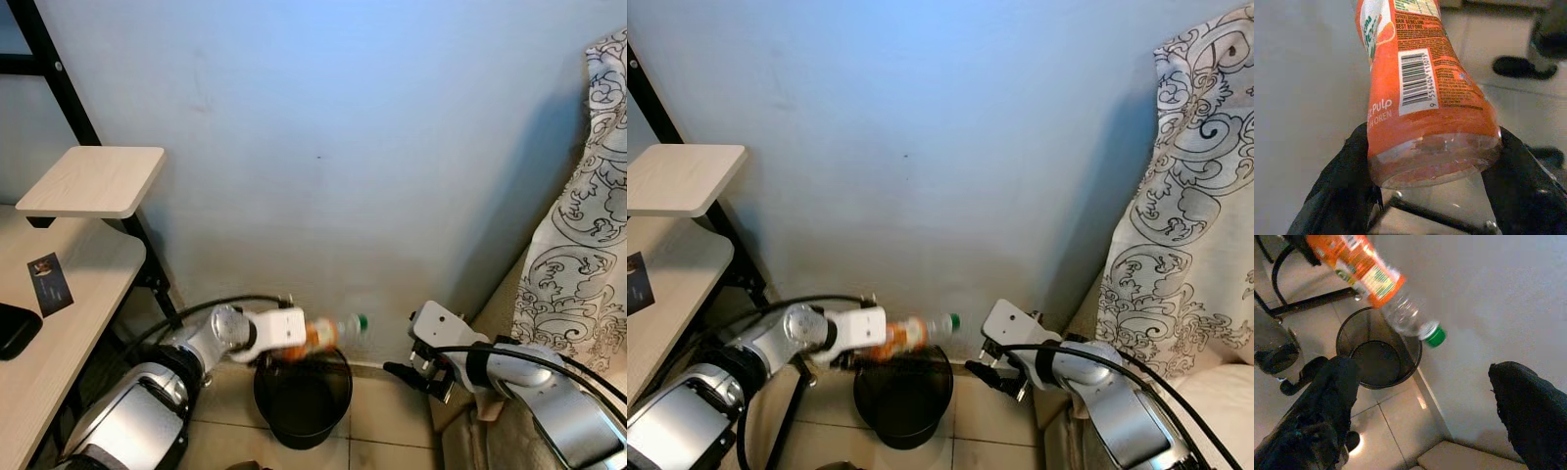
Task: Clean up the room
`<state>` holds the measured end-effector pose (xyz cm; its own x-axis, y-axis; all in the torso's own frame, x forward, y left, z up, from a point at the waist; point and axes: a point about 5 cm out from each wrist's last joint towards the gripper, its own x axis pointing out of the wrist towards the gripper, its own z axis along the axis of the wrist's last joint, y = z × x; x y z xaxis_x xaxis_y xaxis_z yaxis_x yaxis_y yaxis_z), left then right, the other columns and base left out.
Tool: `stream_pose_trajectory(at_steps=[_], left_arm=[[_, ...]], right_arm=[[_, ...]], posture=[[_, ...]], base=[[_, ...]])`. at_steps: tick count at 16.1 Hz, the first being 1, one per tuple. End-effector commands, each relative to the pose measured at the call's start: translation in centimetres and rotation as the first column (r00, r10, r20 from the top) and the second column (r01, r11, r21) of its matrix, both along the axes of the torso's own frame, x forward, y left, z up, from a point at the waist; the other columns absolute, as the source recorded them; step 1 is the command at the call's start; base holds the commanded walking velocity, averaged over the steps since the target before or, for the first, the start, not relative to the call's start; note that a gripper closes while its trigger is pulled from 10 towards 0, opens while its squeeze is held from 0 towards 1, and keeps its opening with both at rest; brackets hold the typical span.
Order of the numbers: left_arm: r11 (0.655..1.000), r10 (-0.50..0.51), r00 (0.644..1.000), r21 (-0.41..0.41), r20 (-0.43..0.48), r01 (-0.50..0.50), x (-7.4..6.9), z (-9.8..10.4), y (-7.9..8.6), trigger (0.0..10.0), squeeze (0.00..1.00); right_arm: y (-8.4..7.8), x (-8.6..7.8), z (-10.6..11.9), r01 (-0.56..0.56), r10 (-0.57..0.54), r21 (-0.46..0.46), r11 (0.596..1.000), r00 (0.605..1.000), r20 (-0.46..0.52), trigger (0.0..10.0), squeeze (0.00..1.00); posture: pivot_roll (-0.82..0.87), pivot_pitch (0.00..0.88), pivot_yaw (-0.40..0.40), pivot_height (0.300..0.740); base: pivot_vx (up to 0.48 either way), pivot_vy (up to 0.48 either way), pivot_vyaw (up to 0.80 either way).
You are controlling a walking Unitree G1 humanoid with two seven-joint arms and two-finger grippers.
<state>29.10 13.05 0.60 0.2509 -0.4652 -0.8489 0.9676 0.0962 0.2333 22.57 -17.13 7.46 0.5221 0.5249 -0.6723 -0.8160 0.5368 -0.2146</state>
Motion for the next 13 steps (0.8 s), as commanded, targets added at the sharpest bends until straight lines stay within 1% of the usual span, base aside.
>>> stream_pose_trajectory(at_steps=[1, 3, 5, 9, 13], left_arm=[[1.000, -0.021, 0.999, 0.020, 0.027, 0.020, 0.5, 0.5, 0.1, 10.0, 0.00], [1.000, -0.011, 0.999, 0.028, 0.034, 0.010, 0.6, 0.5, 0.3, 10.0, 0.00], [0.999, -0.015, 0.999, 0.040, 0.030, 0.014, 0.6, 0.5, 0.6, 10.0, 0.00], [0.999, 0.000, 1.000, 0.049, 0.032, -0.002, 0.5, 0.3, 0.9, 10.0, 0.00], [0.999, 0.010, 1.000, 0.052, 0.017, -0.010, 0.4, 0.1, 1.1, 10.0, 0.00]], right_arm=[[-0.1, 0.3, 0.6, -0.013, 0.013, -0.014, 1.000, 1.000, 0.017, 10.0, 0.00], [0.0, 0.3, 0.7, -0.021, 0.021, -0.004, 1.000, 1.000, 0.015, 10.0, 0.00], [0.3, 0.2, 0.7, -0.055, 0.055, 0.011, 0.998, 0.998, 0.019, 10.0, 0.00], [0.8, 0.6, 0.9, -0.063, 0.062, 0.025, 0.998, 0.997, 0.039, 10.0, 0.00], [1.1, 0.8, 0.9, -0.077, 0.076, 0.029, 0.997, 0.996, 0.042, 10.0, 0.00]], posture=[[-0.13, 0.000, 0.020, 0.740], [-0.13, 0.000, 0.019, 0.740], [-0.13, 0.000, 0.016, 0.740], [-0.13, 0.000, 0.013, 0.740], [-0.12, 0.000, 0.011, 0.740]], base=[[0.000, 0.000, 0.00], [0.000, 0.000, 0.00], [0.000, 0.000, 0.00], [0.000, 0.000, 0.00], [0.000, 0.000, 0.00]])
